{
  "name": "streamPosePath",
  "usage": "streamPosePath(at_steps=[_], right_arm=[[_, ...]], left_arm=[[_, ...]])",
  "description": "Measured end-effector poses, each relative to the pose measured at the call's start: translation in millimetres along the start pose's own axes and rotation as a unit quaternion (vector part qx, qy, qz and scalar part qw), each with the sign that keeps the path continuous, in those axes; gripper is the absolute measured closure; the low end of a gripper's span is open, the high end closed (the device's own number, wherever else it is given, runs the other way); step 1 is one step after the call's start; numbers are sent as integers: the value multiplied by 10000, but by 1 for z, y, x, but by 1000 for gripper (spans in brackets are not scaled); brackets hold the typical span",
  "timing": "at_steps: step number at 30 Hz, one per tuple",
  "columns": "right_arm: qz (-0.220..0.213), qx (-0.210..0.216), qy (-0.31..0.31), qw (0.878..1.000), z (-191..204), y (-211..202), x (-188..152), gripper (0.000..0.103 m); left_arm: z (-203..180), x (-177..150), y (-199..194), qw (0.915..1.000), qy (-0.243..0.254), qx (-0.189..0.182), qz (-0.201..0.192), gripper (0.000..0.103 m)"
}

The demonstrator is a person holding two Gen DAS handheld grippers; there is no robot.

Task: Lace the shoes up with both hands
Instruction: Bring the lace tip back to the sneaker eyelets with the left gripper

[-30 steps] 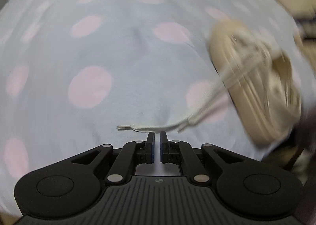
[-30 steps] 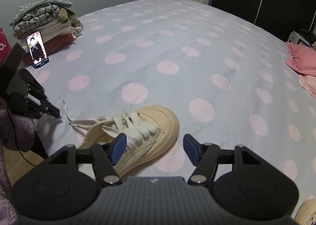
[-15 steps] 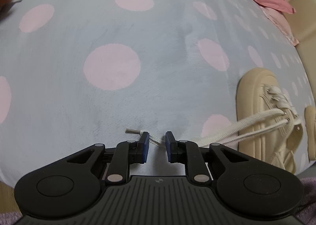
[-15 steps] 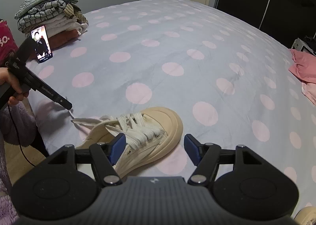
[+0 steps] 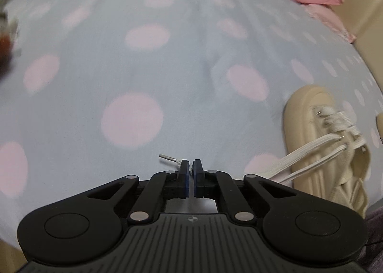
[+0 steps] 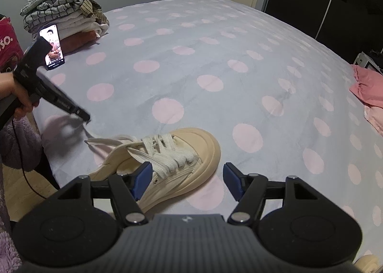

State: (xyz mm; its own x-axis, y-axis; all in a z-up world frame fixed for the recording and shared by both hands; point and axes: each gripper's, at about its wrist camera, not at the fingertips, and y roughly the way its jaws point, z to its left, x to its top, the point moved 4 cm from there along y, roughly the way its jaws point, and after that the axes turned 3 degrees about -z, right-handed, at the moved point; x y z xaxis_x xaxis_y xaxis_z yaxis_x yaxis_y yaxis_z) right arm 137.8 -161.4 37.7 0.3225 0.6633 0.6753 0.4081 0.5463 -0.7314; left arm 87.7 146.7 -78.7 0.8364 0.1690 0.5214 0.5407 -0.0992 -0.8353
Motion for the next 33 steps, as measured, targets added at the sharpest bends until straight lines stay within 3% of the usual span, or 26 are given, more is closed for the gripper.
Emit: streamPosePath(at_steps=[5, 9, 12, 15, 22, 26, 33], right_arm=[[65, 243, 86, 9996, 4, 0, -4, 34], [154, 298, 31, 9994, 8, 1, -9, 34], [217, 368, 10, 9991, 11, 4, -13, 34], [257, 403, -27, 9989, 14, 6, -14, 34], [335, 649, 129, 9972, 15, 9, -16, 39], [436, 737, 316, 9958, 13, 14, -19, 57], [405, 1007, 638, 9920, 11, 16, -16, 67]], left_arm=[[-20, 18, -37, 9954, 787, 77, -532, 102], [-41, 27, -62, 9857, 1457, 71, -848, 102], [-63, 30, -76, 9715, 2125, 49, -1045, 102], [-88, 28, -92, 9496, 2911, 78, -1156, 102], [-107, 27, -122, 9063, 3947, 685, -1348, 102], [-106, 27, -130, 8954, 4156, 843, -1358, 102], [-123, 17, -120, 8771, 4555, 573, -1413, 102]])
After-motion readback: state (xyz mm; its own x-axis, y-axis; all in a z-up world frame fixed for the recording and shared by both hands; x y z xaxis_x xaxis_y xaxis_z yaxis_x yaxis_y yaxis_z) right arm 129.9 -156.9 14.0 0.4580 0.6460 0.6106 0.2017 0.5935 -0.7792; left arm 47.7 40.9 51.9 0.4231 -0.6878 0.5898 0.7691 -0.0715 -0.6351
